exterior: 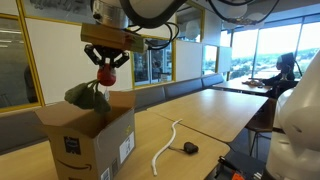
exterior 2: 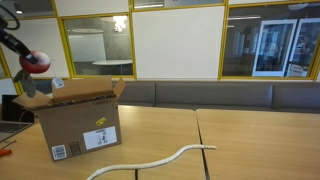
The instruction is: Put the radish, white rope and black measuring tape inside the brown box
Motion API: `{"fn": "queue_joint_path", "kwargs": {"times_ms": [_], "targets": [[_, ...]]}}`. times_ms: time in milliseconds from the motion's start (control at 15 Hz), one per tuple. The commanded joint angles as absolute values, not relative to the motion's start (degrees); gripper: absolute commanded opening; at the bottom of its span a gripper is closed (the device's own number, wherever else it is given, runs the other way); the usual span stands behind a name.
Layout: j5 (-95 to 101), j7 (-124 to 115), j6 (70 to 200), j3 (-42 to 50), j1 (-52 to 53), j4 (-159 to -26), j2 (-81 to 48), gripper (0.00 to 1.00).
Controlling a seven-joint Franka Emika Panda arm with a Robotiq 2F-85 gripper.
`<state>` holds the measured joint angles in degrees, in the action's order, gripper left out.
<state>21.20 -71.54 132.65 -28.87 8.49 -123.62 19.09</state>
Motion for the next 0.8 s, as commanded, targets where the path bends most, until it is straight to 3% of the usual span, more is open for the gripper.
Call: {"fn": "queue_joint_path", "kwargs": {"times_ms": [0, 667, 733], "targets": [[24.39, -69.88, 133.96, -26.85, 6.23, -116.25, 10.07, 0.06], [13.13, -56.32, 145.05, -15.03, 9.31, -109.01, -10.20, 0.06], [11.34, -55.18, 144.84, -14.13, 9.46, -108.44, -11.54, 0.20]]}}
